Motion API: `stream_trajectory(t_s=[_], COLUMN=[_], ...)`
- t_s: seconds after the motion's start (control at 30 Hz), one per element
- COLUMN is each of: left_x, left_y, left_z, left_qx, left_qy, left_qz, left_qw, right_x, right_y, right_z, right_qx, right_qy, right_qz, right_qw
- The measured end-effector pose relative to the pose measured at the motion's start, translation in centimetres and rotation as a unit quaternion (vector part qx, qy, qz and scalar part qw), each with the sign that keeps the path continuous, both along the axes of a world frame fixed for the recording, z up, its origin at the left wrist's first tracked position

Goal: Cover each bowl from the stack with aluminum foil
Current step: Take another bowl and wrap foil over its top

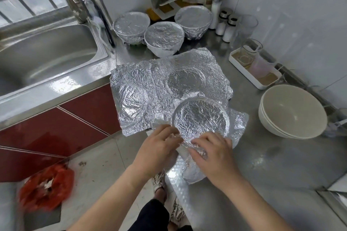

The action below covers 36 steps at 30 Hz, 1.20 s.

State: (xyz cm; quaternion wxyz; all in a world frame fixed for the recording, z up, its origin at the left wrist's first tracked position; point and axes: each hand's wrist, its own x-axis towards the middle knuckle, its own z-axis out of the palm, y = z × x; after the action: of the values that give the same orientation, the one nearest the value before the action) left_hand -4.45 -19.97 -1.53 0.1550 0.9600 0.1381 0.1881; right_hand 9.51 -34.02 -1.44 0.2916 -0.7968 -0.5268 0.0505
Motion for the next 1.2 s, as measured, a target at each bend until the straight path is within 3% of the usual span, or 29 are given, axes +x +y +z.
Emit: stream_trajectory(t_s=[0.23,0.63,1.0,1.2], left_x=[0.9,1.3,2.6,1.6], left_y=[-0.7,-1.4,-1.0,-0.5], left_z=[0.3,1.0,0.5,0.4], left_qx=[-0.015,-0.061,-0.003,-0.013], left_qy=[0.022,0.025,-0.034,-0.008], left_qz=[-0.051,-0.027,-0.061,-0.057], left_qw=[0.998,0.997,0.998,0.998], right_x=[1.4,0.5,-0.1,2.2], right_y=[-1.6,-0.4,0.4,-1.6], right_z=[-0.2,-0.7,-1.0,0.1], right_qx=[-0.033,-0.019,-0.002,-0.018], right_qy=[-0.062,-0.166,-0.145,-0.047], right_qz=[0.061,0.063,0.037,0.045], right_qw=[0.996,0.984,0.989,0.998])
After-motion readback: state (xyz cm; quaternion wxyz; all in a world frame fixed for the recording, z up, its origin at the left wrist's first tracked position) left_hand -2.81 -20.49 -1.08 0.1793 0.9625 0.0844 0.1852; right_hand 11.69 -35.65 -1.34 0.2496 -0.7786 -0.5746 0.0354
